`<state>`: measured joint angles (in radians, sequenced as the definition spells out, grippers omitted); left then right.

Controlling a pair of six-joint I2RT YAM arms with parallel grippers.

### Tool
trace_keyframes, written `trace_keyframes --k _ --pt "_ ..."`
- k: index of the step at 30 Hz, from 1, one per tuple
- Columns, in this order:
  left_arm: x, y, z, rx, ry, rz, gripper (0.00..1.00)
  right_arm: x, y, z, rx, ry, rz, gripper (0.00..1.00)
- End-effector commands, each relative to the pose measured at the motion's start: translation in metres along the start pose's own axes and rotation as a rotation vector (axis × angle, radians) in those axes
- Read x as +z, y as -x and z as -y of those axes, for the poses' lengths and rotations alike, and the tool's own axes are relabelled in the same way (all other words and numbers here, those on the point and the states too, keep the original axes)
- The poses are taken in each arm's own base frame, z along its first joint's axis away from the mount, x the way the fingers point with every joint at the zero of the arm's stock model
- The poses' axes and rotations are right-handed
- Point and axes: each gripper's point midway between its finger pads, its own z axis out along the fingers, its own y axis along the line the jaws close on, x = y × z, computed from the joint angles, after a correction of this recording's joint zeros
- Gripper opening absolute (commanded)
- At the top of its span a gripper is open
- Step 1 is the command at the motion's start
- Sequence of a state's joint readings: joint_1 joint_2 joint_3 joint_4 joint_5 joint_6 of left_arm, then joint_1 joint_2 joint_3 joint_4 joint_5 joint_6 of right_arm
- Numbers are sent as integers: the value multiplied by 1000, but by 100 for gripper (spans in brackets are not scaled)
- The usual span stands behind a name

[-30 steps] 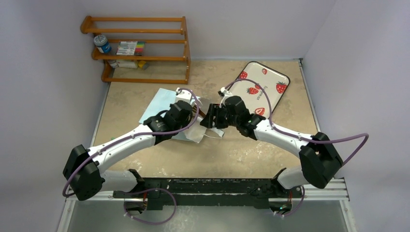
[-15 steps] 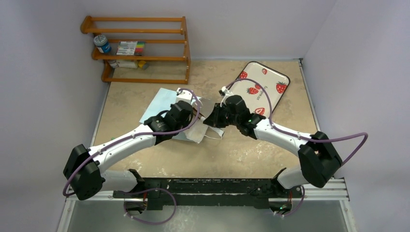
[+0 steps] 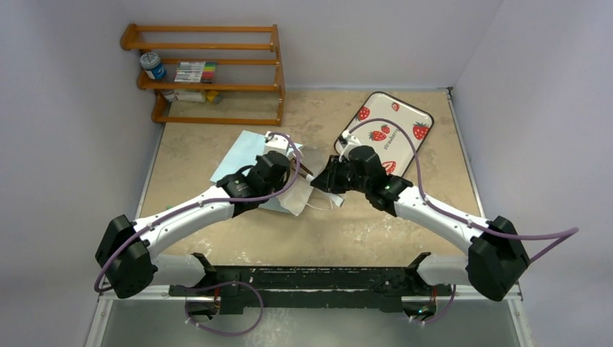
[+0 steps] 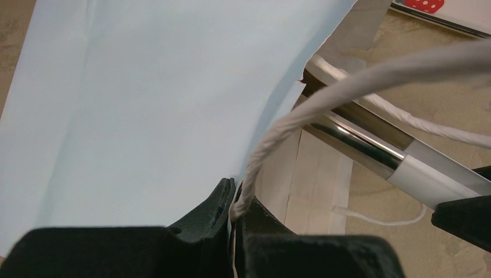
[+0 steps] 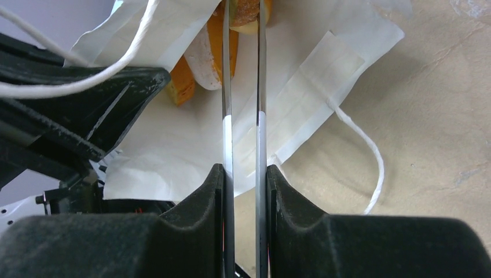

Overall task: Take the fake bread out of the paper bag
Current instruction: Take out the fake bread from the paper bag.

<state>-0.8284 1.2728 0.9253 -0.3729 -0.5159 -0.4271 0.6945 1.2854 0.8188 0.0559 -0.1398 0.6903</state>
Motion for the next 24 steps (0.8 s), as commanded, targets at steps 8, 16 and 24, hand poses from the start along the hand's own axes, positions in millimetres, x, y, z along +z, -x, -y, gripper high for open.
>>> trace_keyframes --k 8,16,24 --pt "1 31 7 -33 11 72 0 -27 15 -9 32 33 96 12" --pt "2 29 11 -45 -4 66 0 -14 -1 0 43 22 46 34" --pt "0 30 10 -50 -3 70 0 -9 0 4 44 7 52 41"
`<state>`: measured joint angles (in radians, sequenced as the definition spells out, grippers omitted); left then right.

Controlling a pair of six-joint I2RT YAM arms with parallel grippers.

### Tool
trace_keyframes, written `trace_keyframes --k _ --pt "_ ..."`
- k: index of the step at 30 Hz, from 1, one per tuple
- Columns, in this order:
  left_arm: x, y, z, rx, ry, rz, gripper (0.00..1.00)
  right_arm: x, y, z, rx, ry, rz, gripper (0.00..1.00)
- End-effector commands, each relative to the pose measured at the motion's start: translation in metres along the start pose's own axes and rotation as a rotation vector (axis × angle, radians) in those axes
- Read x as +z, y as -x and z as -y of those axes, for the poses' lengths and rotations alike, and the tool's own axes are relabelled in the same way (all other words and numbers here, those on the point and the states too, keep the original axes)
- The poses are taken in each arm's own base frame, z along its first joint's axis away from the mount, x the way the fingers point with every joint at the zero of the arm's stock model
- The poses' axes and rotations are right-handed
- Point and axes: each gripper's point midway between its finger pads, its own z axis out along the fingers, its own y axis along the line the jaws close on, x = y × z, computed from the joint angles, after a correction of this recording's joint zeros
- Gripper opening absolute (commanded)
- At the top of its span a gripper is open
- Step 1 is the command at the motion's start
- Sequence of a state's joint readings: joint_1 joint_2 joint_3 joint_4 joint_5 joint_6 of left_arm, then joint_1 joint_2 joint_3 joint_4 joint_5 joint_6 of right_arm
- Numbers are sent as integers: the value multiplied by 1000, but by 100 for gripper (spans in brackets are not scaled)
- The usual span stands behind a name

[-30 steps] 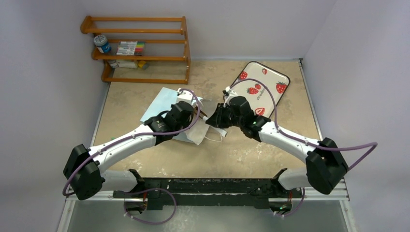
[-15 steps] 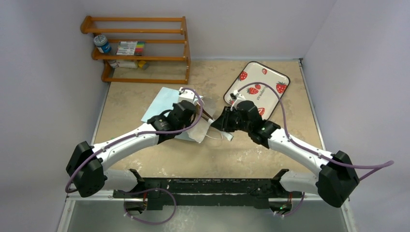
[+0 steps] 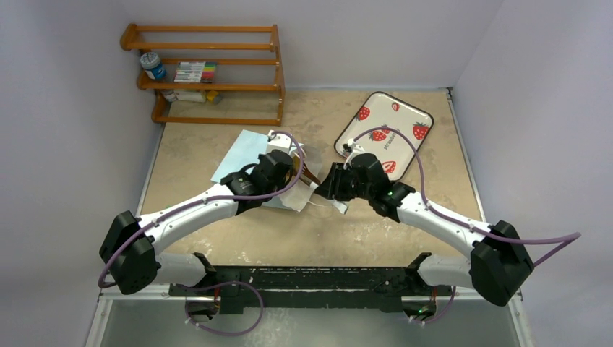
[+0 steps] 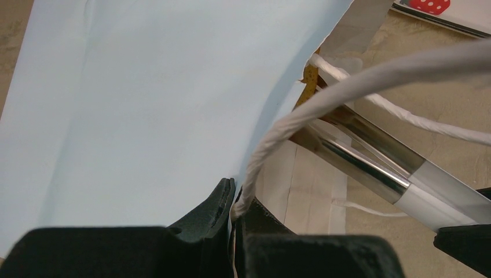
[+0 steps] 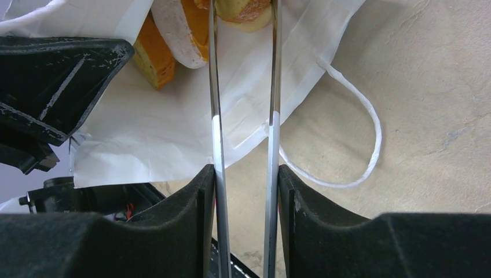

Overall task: Take the fake bread out of the paper bag
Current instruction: Take out the fake bread from the paper bag.

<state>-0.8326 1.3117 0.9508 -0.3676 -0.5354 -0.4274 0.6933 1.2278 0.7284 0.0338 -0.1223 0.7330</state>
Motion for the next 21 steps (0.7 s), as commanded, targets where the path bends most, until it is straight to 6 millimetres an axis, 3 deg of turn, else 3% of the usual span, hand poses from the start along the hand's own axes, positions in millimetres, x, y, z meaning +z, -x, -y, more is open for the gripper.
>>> trace_keyframes --k 1,11,21 --pt "-6 26 7 -55 -19 68 0 -3 24 -18 -6 59 85 42" --pt "-5 23 7 -60 -22 60 0 -16 38 -21 -10 44 144 41" --pt "-8 22 5 -67 -22 60 0 -17 40 -22 -16 37 147 48"
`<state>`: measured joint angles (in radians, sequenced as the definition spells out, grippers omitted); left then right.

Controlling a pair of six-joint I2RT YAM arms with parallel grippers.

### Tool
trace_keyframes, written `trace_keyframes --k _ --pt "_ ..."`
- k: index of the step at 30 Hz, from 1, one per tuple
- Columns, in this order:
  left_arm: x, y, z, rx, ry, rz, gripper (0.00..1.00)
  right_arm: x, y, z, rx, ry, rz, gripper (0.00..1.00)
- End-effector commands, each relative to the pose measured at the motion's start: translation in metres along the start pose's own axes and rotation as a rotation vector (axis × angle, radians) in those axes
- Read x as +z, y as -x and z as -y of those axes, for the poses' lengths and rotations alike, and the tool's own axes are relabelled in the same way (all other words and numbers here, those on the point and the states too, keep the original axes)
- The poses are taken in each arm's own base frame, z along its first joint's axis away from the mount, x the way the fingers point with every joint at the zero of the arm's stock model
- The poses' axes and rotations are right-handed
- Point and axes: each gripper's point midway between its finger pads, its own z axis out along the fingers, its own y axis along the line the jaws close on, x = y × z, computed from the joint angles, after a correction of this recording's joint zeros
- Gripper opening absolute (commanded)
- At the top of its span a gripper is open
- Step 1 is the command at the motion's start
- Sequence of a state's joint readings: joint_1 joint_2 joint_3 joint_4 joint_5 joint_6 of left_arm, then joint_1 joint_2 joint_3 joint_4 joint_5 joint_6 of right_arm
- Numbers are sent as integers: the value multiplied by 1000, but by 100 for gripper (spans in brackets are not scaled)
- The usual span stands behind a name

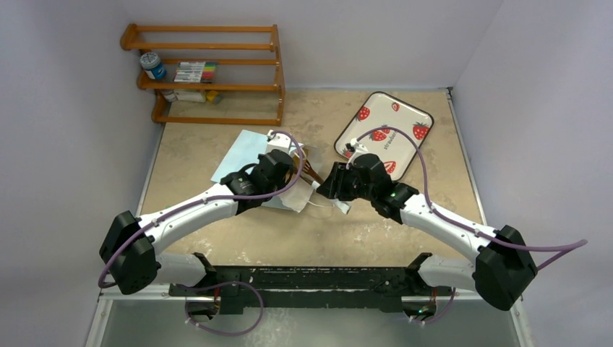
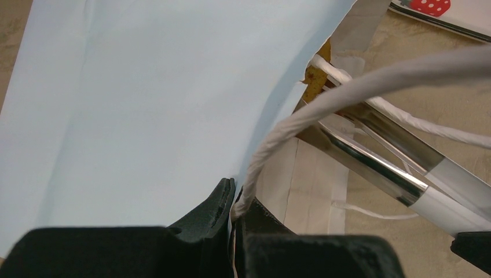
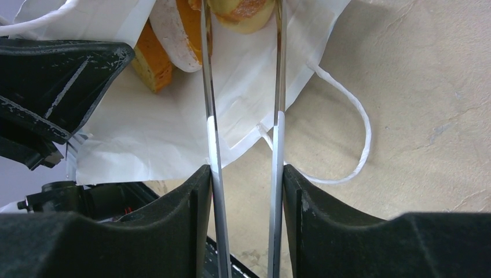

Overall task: Take the fake bread out of the paper bag
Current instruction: Take out the fake bread from the paper bag.

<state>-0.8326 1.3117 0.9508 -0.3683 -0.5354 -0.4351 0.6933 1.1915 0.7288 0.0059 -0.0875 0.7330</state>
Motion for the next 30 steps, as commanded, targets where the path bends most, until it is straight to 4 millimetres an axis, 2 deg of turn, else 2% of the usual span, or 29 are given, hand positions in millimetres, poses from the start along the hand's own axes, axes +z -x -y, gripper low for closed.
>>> trace_keyframes --k 1,7,25,30 --pt "-9 22 5 -61 -23 61 0 -9 35 -23 -13 57 118 49" --pt "-9 22 4 -61 -20 61 0 -8 34 -21 -16 50 114 49" --pt "-5 20 5 -43 -10 54 0 -22 43 -15 -9 28 147 48" --pt "-4 20 5 -44 -13 54 0 -18 42 -17 -4 48 135 44"
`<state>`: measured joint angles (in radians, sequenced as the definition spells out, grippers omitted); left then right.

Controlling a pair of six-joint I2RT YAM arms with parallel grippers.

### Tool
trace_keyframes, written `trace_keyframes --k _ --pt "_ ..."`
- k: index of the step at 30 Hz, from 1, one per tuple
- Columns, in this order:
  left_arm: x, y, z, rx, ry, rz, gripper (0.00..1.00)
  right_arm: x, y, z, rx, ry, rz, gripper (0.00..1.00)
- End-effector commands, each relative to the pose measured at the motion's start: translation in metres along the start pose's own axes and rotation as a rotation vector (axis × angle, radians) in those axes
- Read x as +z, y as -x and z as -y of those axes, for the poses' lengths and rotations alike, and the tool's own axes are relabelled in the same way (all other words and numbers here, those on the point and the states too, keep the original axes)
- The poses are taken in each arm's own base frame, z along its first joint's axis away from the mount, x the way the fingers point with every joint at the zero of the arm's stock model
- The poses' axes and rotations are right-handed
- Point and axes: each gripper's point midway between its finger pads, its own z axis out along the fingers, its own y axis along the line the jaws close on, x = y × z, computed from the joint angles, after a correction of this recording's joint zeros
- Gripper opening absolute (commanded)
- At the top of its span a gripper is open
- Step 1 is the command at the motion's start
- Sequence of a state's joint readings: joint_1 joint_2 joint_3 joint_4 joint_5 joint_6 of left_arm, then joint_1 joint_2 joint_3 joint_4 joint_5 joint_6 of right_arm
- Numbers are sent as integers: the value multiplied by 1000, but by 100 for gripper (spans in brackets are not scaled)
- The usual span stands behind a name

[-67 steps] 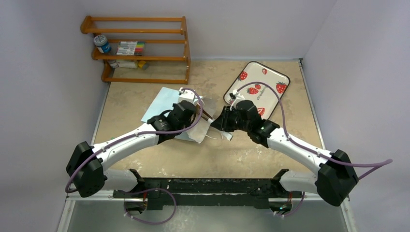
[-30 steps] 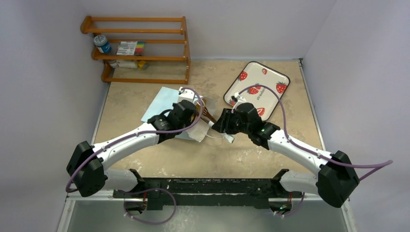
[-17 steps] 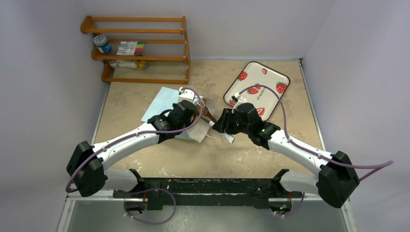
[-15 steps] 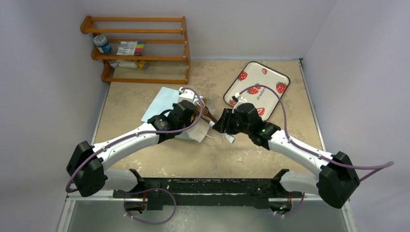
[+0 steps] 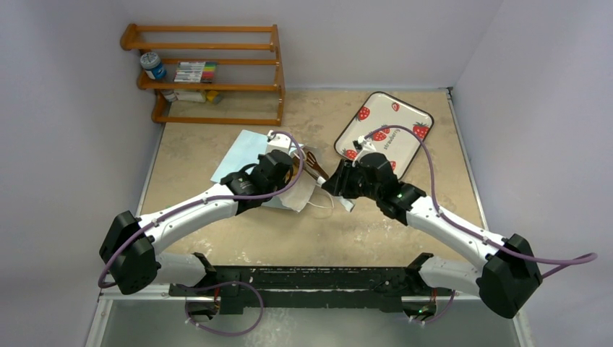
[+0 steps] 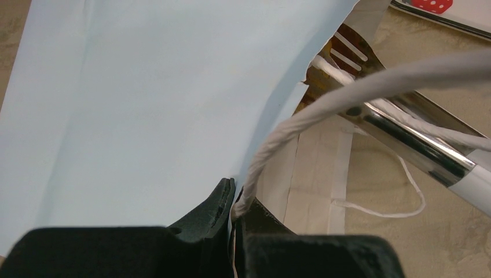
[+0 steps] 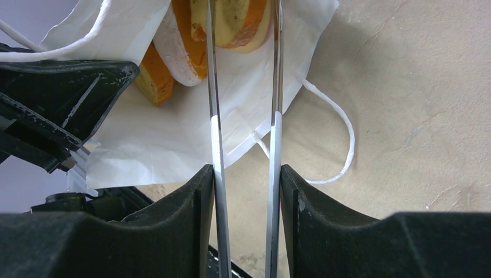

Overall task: Take the fake bread out of the paper bag
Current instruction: Take out the fake bread from the paper bag.

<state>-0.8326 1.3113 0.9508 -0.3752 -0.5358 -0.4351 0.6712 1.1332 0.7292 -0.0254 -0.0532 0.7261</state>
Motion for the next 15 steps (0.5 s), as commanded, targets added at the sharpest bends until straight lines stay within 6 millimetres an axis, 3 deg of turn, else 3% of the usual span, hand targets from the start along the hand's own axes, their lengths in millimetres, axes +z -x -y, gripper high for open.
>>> trace_keyframes --k 1,6,15 --pt "-4 22 6 -47 -15 58 0 -3 28 -22 -2 74 75 43" --pt "-5 22 6 -47 -17 58 0 5 23 -22 8 87 49 39" --pt "-8 26 1 -47 1 72 0 -2 30 -29 15 94 61 9"
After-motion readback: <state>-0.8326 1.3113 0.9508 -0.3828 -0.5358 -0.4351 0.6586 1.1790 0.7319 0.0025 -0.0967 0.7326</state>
